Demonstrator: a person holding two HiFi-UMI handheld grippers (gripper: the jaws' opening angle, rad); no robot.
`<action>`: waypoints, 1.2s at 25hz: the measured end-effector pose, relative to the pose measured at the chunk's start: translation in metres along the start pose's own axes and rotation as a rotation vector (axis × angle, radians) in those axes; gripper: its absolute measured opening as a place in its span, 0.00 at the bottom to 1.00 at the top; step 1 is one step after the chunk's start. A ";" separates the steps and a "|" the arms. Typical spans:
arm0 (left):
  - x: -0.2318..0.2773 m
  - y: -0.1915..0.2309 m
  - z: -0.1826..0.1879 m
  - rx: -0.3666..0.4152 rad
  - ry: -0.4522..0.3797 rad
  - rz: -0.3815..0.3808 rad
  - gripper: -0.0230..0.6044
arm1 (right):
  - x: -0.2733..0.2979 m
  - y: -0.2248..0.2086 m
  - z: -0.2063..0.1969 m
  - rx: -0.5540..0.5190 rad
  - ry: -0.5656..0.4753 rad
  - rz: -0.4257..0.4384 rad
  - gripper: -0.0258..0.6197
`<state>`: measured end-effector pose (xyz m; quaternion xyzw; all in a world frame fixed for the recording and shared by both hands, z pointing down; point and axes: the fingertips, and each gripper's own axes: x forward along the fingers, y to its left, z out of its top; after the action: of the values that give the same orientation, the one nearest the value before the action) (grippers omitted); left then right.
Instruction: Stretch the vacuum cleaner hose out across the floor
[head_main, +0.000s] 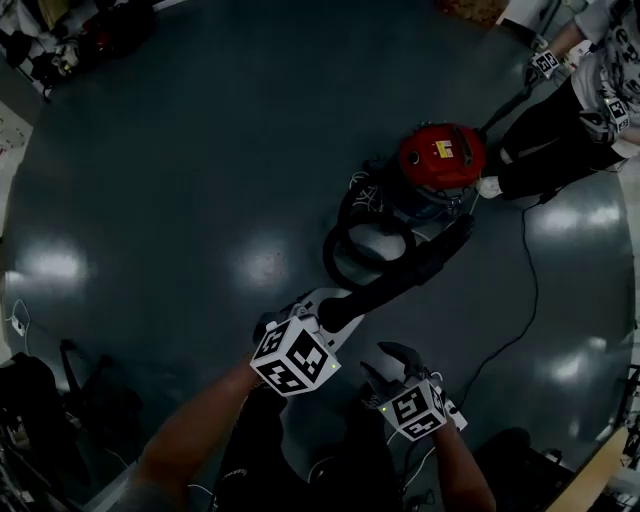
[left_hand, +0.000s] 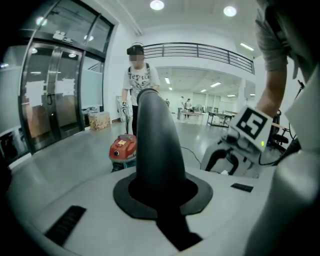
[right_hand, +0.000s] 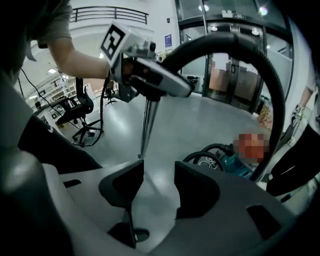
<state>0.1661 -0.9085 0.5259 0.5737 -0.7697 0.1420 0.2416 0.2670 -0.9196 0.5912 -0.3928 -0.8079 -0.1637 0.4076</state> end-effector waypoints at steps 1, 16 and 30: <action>-0.012 -0.004 0.009 0.036 0.009 -0.028 0.14 | -0.024 0.000 0.018 -0.021 -0.011 -0.036 0.31; -0.128 -0.096 0.084 0.479 0.247 -0.479 0.14 | -0.232 0.035 0.200 -0.398 0.073 -0.209 0.33; -0.134 -0.155 0.087 0.879 0.445 -0.602 0.14 | -0.215 0.086 0.143 -0.171 0.254 0.054 0.23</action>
<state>0.3257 -0.8897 0.3716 0.7701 -0.3719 0.4909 0.1664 0.3344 -0.8894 0.3295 -0.4236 -0.7223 -0.2692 0.4757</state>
